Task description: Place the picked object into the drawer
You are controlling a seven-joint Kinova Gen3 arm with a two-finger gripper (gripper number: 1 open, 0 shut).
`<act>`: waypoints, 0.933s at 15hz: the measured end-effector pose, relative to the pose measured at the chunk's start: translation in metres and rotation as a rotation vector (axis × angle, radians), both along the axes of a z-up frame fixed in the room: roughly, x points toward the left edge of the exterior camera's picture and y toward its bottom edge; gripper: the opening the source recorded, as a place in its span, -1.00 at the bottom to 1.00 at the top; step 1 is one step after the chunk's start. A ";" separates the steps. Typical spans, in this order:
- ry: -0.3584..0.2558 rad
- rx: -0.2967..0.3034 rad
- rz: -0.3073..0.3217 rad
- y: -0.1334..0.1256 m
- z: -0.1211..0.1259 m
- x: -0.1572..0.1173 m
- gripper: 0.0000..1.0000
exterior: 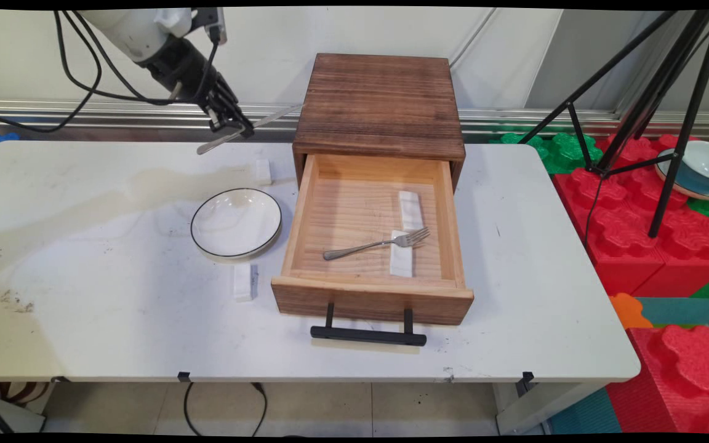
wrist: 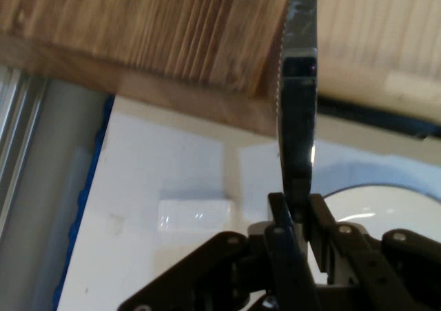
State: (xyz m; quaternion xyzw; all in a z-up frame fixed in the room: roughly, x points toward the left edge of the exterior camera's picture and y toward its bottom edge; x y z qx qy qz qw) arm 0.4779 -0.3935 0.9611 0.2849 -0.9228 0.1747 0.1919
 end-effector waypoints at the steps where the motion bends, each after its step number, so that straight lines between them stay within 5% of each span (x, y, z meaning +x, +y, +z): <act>1: 0.015 -0.009 -0.006 0.004 0.007 -0.005 -1.00; 14: 0.160 -0.067 -0.110 0.015 0.045 -0.100 -1.00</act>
